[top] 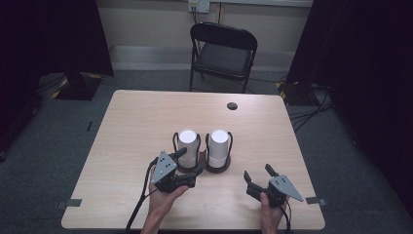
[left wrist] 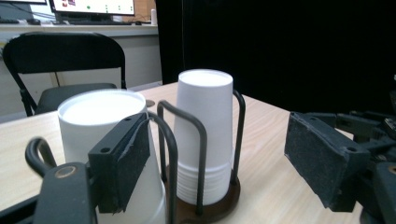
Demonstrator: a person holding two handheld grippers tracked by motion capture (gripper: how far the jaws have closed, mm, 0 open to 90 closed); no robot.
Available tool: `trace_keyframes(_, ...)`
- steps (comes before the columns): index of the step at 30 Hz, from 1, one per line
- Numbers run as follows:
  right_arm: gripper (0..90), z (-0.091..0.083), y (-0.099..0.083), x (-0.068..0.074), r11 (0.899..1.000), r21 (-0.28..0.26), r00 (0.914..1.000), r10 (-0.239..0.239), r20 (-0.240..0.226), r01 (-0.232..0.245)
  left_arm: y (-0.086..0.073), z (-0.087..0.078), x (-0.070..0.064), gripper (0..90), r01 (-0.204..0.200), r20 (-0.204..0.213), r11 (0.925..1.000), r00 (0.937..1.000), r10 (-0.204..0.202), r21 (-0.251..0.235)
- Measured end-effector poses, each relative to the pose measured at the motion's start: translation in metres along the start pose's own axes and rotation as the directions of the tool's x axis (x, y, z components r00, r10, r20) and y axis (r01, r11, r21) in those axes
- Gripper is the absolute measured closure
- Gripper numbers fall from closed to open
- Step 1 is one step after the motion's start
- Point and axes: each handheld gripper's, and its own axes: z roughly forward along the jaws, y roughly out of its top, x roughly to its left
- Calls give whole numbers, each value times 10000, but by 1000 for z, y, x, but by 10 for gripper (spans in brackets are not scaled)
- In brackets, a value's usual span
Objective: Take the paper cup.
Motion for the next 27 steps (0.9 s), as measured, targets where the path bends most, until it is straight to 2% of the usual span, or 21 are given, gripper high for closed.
trace_keyframes(4,139,0,0,1,10000,70,9999,-47,-121,48,5,7,1,222,-102,31,9999,9999,102,-21)
trace_keyframes(6,139,1,0,0,10000,31,9999,-50,-118,50,6,9,1,222,-72,44,10000,10000,72,-12)
trace_keyframes(7,139,0,0,0,10000,40,9999,-23,-101,23,8,12,2,222,-66,193,10000,9998,66,12)
trace_keyframes(12,140,1,0,0,10000,85,10000,11,-69,-10,13,17,2,236,-139,190,9999,9997,140,-23)
trace_keyframes(27,138,0,0,0,10000,-3,9999,55,-110,-55,33,45,5,237,-439,459,9986,9980,426,278)
